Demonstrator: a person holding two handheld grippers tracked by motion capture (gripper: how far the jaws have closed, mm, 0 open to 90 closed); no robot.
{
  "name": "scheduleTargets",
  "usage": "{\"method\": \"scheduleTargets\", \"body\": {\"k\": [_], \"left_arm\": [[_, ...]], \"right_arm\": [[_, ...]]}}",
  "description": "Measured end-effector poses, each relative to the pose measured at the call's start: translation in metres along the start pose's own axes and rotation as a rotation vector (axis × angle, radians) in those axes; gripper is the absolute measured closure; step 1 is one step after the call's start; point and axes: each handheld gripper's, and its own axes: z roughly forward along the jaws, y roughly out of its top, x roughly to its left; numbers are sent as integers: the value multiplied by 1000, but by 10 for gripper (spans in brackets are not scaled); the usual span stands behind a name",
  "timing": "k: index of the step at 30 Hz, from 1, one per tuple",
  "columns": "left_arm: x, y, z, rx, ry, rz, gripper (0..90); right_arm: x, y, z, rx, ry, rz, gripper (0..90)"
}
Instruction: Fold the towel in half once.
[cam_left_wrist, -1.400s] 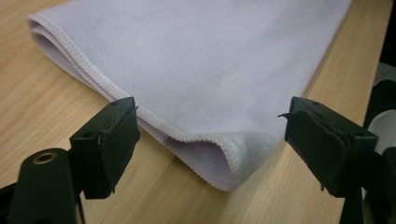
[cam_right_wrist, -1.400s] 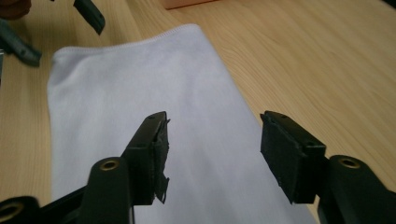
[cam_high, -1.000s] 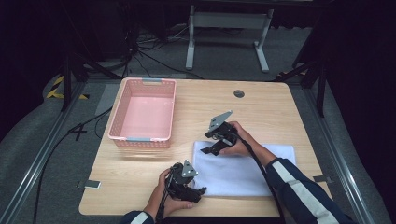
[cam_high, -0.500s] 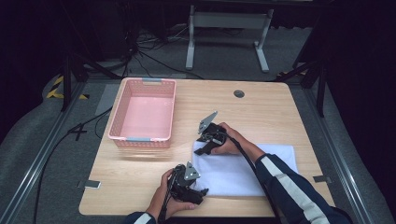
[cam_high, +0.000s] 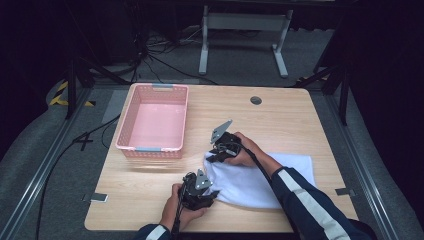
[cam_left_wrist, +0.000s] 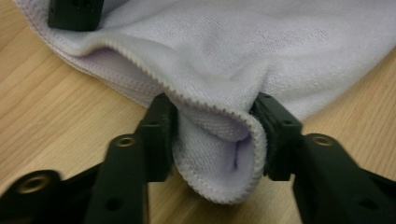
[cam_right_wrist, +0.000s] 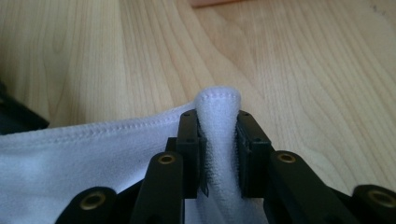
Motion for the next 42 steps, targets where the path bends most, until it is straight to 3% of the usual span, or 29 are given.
{"method": "scheduleTargets", "body": {"k": [3,10,18,21,24,28,31,32,36,37,42], "left_arm": [[4,-3,-6,8,-3,-5,673],[14,-16,-23,30,19,-35,708],[13,-21,-41,33,72,6,715],[12,-21,-48,-11,57,4,711],[7,-14,-52,-37,58,41,711],[0,3,-53,-62,57,115,714],[-11,23,-50,-83,47,182,716],[-11,23,-50,-83,47,182,716],[-29,57,-38,-90,22,281,715],[-29,57,-38,-90,22,281,715],[-50,90,-23,-78,-7,375,710]], "right_arm": [[3,5,0,-22,2,-12,755],[13,24,-1,-81,13,-50,760],[22,40,1,-111,13,-89,761],[27,43,-3,-138,21,-101,762],[27,42,-11,-158,26,-101,761],[25,37,-36,-198,30,-99,757],[22,27,-67,-232,23,-107,756],[22,27,-67,-232,23,-107,756],[19,4,-103,-256,-7,-111,749],[19,4,-103,-256,-7,-111,749],[14,-27,-140,-283,-50,-83,740]]}}
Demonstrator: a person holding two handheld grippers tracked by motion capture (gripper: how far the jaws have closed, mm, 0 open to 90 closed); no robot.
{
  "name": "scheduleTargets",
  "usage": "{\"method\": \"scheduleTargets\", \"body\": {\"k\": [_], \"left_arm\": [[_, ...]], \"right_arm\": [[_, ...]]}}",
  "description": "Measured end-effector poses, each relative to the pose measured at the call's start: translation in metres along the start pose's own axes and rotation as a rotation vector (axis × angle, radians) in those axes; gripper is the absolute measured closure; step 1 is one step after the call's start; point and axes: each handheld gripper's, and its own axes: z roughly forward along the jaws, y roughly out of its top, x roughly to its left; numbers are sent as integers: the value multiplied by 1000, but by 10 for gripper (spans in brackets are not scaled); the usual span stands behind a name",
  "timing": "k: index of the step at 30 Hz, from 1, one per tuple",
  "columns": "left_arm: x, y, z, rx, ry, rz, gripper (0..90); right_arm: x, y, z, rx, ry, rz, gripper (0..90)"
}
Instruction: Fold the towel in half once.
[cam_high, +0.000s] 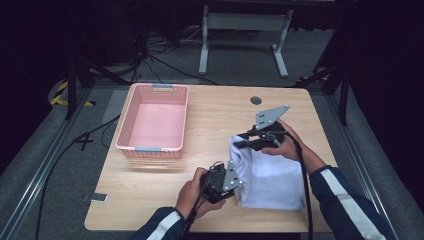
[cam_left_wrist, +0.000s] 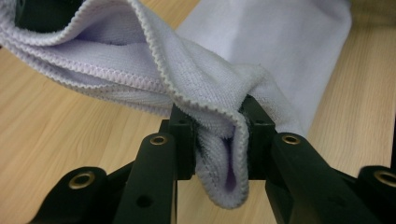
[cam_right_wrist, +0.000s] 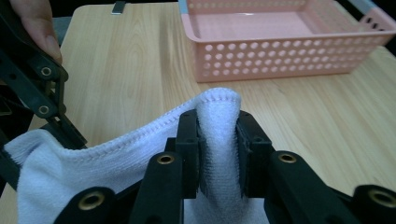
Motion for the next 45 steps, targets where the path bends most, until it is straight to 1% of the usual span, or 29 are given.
{"method": "scheduleTargets", "body": {"k": [5,7,11,13,15,16,18,20,22,23,24,25,26,27,29,30,31,32,33,34,35,36,37,38,40,42,43,44,45], "left_arm": [[-6,25,24,34,-44,74,706],[-9,33,35,28,-68,76,702],[-15,47,58,22,-104,107,691],[-20,50,71,0,-128,95,648],[-24,51,78,-17,-181,66,571],[-26,51,80,-15,-187,64,512],[-28,50,77,-14,-208,58,413],[-26,46,66,-41,-218,46,372],[-22,39,55,-62,-239,30,353],[-21,34,48,-56,-235,10,335],[-19,28,43,-52,-226,7,320],[-18,20,39,-42,-229,-12,306],[-17,13,37,-21,-216,-10,298],[-17,13,37,-21,-216,-10,291],[-16,-1,38,13,-216,-20,281],[-16,-6,42,24,-213,-33,283],[-16,-9,45,31,-220,-42,283],[-19,-12,49,15,-246,-67,284],[-21,-12,52,16,-259,-62,316],[-28,-11,55,36,-248,-33,337],[-28,-11,55,36,-248,-33,342],[-32,-10,60,40,-252,2,342],[-34,-10,63,43,-270,7,409],[-35,-11,67,47,-262,12,432],[-34,-12,70,57,-258,10,481],[-33,-15,71,49,-237,15,555],[-32,-16,72,56,-244,20,601],[-32,-17,72,66,-246,30,635],[-32,-18,72,76,-241,37,641]], "right_arm": [[1,-26,-34,-11,-42,37,729],[1,-36,-44,-13,-52,48,725],[0,-60,-63,-14,-86,99,695],[-1,-76,-73,-16,-107,119,664],[-1,-91,-82,-15,-119,154,601],[-1,-103,-88,-8,-110,172,560],[-2,-119,-96,18,-143,194,504],[-3,-138,-107,39,-175,237,478],[-1,-153,-117,82,-201,268,428],[0,-157,-120,95,-203,273,423],[3,-163,-124,119,-214,278,409],[6,-168,-129,143,-232,283,389],[8,-173,-133,150,-242,302,386],[8,-173,-133,150,-242,302,386],[14,-178,-145,175,-294,333,383],[15,-178,-148,181,-304,339,387],[17,-178,-152,214,-348,345,374],[18,-177,-155,226,-379,341,375],[21,-173,-158,202,-400,356,398],[23,-169,-160,184,-421,360,399],[23,-169,-160,184,-421,360,399],[26,-162,-161,128,-424,360,424],[32,-151,-158,67,-418,366,445],[36,-142,-152,58,-424,357,438],[45,-129,-136,47,-396,318,447],[53,-121,-118,77,-397,293,456],[55,-121,-109,83,-368,304,456],[59,-123,-98,125,-348,298,457],[64,-125,-91,158,-353,284,462]]}}
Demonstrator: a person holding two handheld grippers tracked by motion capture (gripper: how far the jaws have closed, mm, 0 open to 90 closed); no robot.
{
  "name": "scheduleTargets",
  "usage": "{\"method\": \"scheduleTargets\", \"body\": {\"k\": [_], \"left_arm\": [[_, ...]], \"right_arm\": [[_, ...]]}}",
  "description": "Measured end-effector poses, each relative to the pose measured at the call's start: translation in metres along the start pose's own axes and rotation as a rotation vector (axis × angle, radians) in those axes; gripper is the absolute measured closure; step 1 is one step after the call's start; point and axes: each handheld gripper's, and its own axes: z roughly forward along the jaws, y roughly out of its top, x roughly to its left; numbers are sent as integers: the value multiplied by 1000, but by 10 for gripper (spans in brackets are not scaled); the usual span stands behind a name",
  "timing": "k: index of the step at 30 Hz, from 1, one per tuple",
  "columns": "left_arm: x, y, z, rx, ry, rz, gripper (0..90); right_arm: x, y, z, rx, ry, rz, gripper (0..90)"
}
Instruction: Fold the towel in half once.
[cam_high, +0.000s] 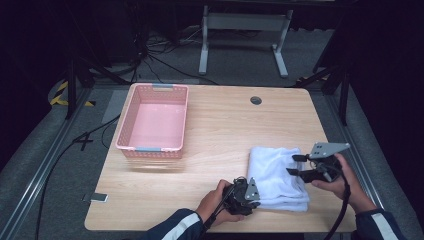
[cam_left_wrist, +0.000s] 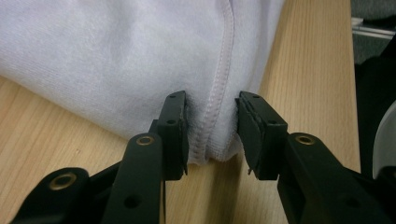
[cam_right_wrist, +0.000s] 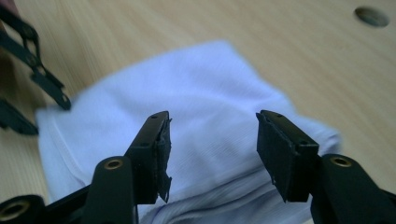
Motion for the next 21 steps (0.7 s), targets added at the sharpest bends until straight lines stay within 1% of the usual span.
{"method": "scheduleTargets", "body": {"k": [1,2,3,4,5,6,7,8,9,10,11,12,13,14,15,16,17,18,19,21], "left_arm": [[-1,-1,1,-2,0,-8,650],[-1,-1,1,1,0,3,652],[-1,-2,1,6,3,8,655],[-1,-2,1,6,3,8,664],[0,-2,1,14,-1,4,670],[-1,-3,1,14,3,6,670],[-1,-4,1,17,1,-4,673],[-1,-5,1,18,1,1,675],[-1,-6,1,17,-2,2,674],[-1,-6,0,21,-8,-4,674],[-2,-7,0,12,-12,-9,669],[-3,-7,0,12,-31,-8,667],[-3,-8,-1,3,-42,-5,666],[-4,-9,-2,9,-51,9,664],[-6,-10,-2,2,-48,5,663],[-7,-11,-3,3,-57,-1,662],[-7,-11,-5,7,-64,1,650],[-8,-12,-7,2,-67,1,627],[-8,-13,-9,-4,-61,-13,587],[-5,-14,-16,0,-26,-36,458]], "right_arm": [[5,-4,3,25,12,-3,462],[8,-8,5,45,14,-11,463],[12,-13,6,71,0,-15,466],[15,-19,6,96,-3,-9,468],[20,-28,6,131,11,-2,463],[20,-28,6,131,11,-2,463],[24,-34,5,140,4,-14,463],[28,-39,3,140,1,-13,462],[33,-48,0,122,-4,6,458],[33,-48,0,122,-4,6,458],[35,-51,-2,114,-8,2,456],[35,-56,-1,100,-18,5,449],[35,-59,0,93,-22,16,444],[34,-62,1,81,-25,15,437],[34,-62,1,71,-23,6,415],[33,-61,0,63,-27,4,374],[31,-60,-1,55,-32,17,325],[28,-58,-2,51,-44,37,307],[25,-57,-3,41,-60,53,303],[18,-52,-6,3,-90,83,273]]}}
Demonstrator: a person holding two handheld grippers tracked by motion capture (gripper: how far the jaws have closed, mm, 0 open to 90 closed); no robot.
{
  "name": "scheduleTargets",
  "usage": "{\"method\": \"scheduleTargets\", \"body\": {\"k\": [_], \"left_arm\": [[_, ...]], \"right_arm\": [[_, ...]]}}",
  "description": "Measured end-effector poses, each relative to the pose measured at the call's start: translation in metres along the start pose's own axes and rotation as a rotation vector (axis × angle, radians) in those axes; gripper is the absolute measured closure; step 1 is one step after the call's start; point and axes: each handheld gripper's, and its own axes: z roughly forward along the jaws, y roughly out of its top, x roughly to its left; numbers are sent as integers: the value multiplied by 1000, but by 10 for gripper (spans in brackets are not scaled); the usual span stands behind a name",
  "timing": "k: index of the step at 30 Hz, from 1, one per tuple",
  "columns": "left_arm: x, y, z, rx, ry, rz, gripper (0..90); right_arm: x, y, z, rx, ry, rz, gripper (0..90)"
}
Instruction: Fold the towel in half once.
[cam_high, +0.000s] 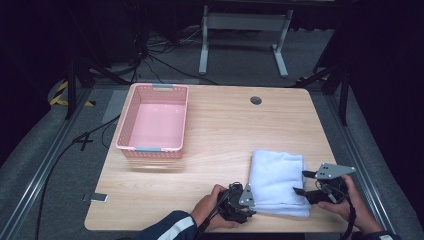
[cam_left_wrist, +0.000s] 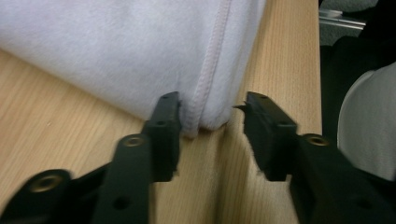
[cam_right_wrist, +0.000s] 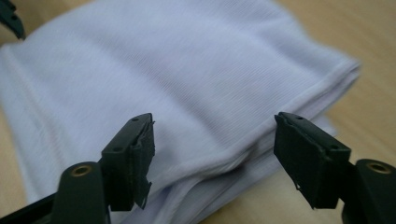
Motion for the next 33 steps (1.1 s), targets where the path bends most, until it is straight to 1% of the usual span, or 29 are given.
{"method": "scheduleTargets", "body": {"k": [1,2,3,4,5,6,7,8,9,10,11,12,13,14,16,17,19,20,22,23,24,25,26,27,28,29,31,33], "left_arm": [[3,-2,-2,-10,15,-22,402],[6,-4,-2,-17,26,-54,356],[9,-6,-2,-15,33,-71,314],[12,-7,-1,-18,31,-94,254],[14,-7,1,-22,22,-113,217],[15,-6,4,-24,16,-121,206],[15,-5,7,-30,5,-110,196],[13,-4,11,-17,-3,-103,188],[13,-2,15,1,-1,-83,190],[12,0,19,9,7,-77,187],[11,0,21,14,0,-80,187],[11,1,24,6,2,-81,187],[11,1,24,11,9,-66,182],[11,1,25,4,18,-71,183],[12,2,26,7,28,-80,184],[13,2,26,7,27,-74,178],[12,2,27,5,29,-73,181],[11,2,27,8,30,-78,183],[11,3,28,-10,27,-65,205],[11,3,28,-13,29,-66,219],[11,4,28,-11,29,-68,239],[11,4,28,-12,25,-72,269],[12,4,28,-13,24,-68,303],[13,4,27,-17,22,-65,330],[13,5,27,-19,22,-55,379],[13,5,26,-17,24,-55,405],[14,5,26,-20,24,-57,467],[14,5,25,-17,24,-56,515]], "right_arm": [[-5,3,0,-19,-12,19,245],[-10,6,0,-36,-22,47,226],[-15,10,1,-49,-23,71,219],[-20,13,4,-55,-15,94,203],[-25,15,8,-51,-21,104,189],[-30,17,13,-44,-38,114,188],[-35,17,19,-35,-37,137,177],[-40,17,24,-18,-24,168,161],[-43,15,30,5,-23,179,156],[-45,13,35,26,-24,182,151],[-46,11,39,40,-19,199,146],[-48,8,41,43,-12,211,134],[-49,7,43,47,-7,227,105],[-50,5,45,63,-8,244,69],[-50,3,50,80,-25,262,0],[-51,2,52,91,-24,282,2],[-52,0,55,94,2,317,0],[-52,0,56,90,1,311,0],[-50,1,57,89,3,290,5],[-48,2,58,93,4,280,17],[-47,4,58,96,8,268,59],[-46,5,58,85,28,244,136],[-44,7,58,76,54,237,192],[-42,8,58,71,64,233,241],[-40,9,58,61,84,232,319],[-40,9,58,53,106,227,380],[-39,10,59,45,140,232,460],[-39,11,60,42,157,231,508]]}}
